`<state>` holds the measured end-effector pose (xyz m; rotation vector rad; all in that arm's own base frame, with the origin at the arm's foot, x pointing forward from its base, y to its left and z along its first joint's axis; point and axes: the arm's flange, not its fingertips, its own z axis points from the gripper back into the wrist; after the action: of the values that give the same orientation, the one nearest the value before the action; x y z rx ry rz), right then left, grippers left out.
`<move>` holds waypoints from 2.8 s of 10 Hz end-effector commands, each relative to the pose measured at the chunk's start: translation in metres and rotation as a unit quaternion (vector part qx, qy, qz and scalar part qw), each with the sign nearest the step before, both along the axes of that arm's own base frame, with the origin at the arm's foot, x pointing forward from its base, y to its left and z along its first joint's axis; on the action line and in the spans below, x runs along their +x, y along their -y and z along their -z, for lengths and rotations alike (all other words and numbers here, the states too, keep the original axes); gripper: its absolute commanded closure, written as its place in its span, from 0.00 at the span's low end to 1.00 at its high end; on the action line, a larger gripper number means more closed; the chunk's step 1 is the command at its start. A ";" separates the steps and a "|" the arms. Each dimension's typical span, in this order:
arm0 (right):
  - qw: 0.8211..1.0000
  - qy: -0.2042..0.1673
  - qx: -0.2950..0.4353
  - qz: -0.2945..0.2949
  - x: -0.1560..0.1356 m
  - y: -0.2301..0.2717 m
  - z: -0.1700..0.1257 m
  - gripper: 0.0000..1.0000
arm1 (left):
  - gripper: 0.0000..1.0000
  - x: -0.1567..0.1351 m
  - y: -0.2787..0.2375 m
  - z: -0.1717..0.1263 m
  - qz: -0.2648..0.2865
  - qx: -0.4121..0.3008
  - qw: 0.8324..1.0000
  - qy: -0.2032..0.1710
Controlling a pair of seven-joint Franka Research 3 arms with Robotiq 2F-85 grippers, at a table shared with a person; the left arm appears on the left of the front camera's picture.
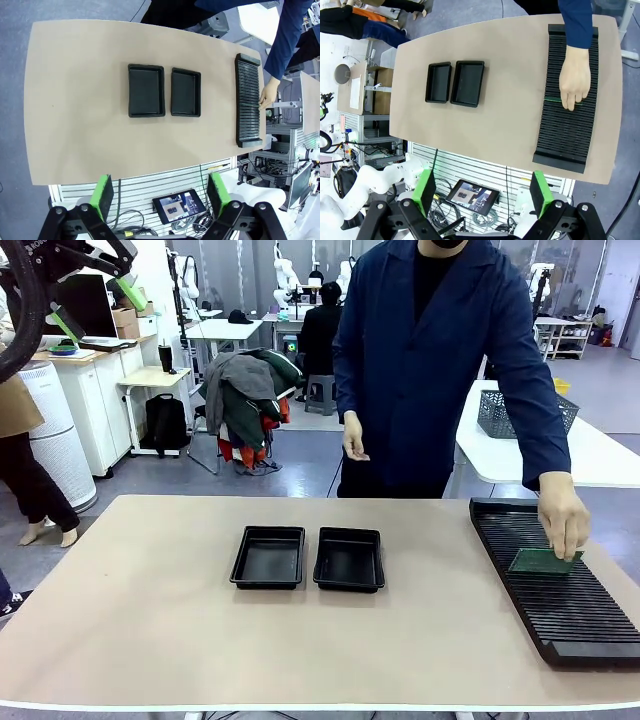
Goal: Inspect and transfer BCBs to ESD trays.
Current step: Pick up the Blank PCB from the PCB Rack and place it in the left ESD tray.
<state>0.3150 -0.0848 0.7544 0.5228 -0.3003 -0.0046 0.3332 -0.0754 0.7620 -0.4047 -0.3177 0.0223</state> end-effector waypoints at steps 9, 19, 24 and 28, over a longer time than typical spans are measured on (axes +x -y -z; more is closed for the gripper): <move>1.000 0.001 0.000 0.000 -0.002 -0.001 0.001 0.00 | 0.00 0.000 0.000 0.000 0.005 0.002 1.000 0.002; 0.941 0.125 -0.200 -0.243 0.032 -0.014 0.076 0.00 | 0.00 0.000 0.000 0.000 0.005 0.002 1.000 0.002; 0.826 0.212 -0.260 -0.453 0.064 -0.022 0.174 0.00 | 0.00 0.000 0.000 0.000 0.005 0.002 1.000 0.002; 0.759 0.184 -0.291 -0.553 0.095 -0.031 0.234 0.00 | 0.00 0.000 0.000 0.000 0.005 0.002 1.000 0.002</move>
<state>0.3984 -0.0530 0.5318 0.0401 -0.3355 1.2826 0.3333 -0.0756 0.7630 -0.4049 -0.3190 0.0212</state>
